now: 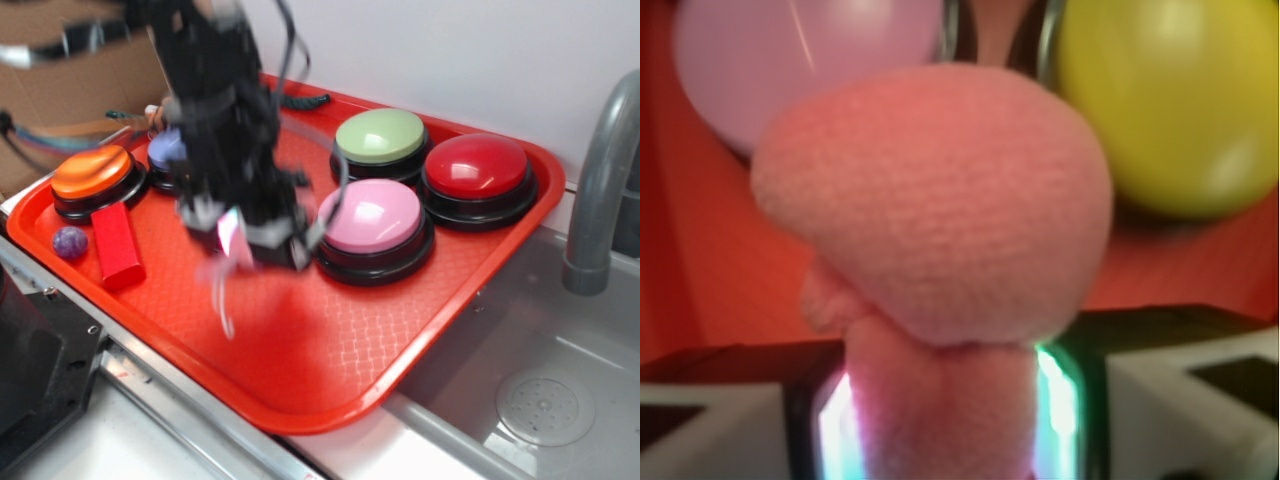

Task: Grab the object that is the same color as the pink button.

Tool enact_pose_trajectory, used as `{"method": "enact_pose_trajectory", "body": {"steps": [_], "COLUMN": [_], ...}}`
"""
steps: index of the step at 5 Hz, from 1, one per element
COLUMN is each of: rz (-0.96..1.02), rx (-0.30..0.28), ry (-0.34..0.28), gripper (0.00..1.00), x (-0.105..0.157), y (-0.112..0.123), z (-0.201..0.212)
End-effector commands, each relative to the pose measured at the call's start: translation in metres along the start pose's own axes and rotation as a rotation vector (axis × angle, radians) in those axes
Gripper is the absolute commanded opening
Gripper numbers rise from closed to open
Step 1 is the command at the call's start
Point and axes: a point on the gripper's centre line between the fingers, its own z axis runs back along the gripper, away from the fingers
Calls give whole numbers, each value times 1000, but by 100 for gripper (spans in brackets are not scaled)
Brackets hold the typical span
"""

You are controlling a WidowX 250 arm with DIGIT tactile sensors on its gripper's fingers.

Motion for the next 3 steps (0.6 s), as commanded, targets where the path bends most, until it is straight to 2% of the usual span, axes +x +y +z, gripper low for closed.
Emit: {"method": "enact_pose_trajectory", "body": {"steps": [1,2,3], "rz": [-227,-288,-305], "rx": [45,79,61], "ry": [-38,-55,-36], "gripper": [0,0,0], "x": [60,74,75], "y": [25,36,42], "z": [67,81,79]}}
